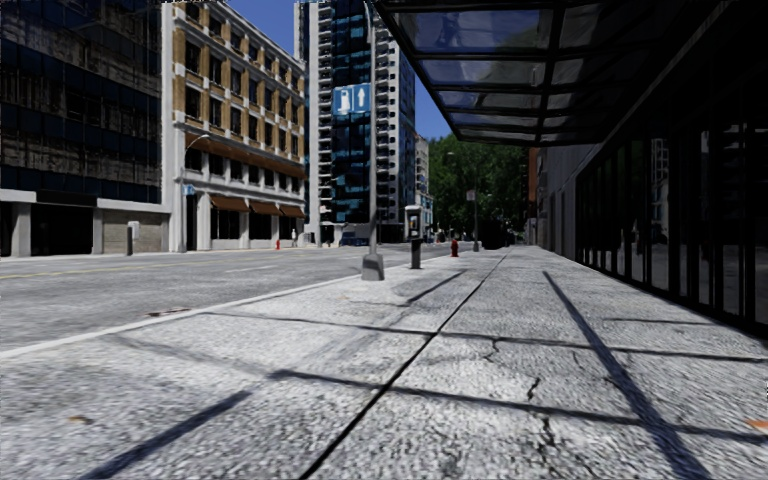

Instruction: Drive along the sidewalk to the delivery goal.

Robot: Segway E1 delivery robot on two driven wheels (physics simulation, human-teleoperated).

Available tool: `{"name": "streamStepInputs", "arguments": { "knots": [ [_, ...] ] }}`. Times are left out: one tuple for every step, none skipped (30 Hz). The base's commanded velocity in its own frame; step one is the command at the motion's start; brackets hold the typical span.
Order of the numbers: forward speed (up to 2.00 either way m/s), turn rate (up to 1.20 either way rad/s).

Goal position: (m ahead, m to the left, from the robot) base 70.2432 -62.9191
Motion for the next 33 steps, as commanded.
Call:
{"name": "streamStepInputs", "arguments": {
  "knots": [
    [2.00,-0.61],
    [2.00,-0.61],
    [2.00,-0.61],
    [2.00,-0.61],
    [2.00,-0.61],
    [2.00,-0.61],
    [2.00,-0.61],
    [2.00,-0.61],
    [2.00,-0.61],
    [2.00,-0.61],
    [2.00,-0.61],
    [2.00,-0.61],
    [2.00,-0.61],
    [2.00,-0.61],
    [2.00,-0.61],
    [2.00,-0.61],
    [2.00,-0.61],
    [2.00,-0.61],
    [2.00,-0.61],
    [2.00,-0.61],
    [2.00,-0.53],
    [2.00,0.00],
    [2.00,0.00],
    [2.00,0.00],
    [2.00,0.00],
    [2.00,0.00],
    [2.00,0.00],
    [2.00,0.00],
    [2.00,0.00],
    [2.00,0.00],
    [2.00,0.00],
    [2.00,0.00],
    [2.00,0.00]
  ]
}}
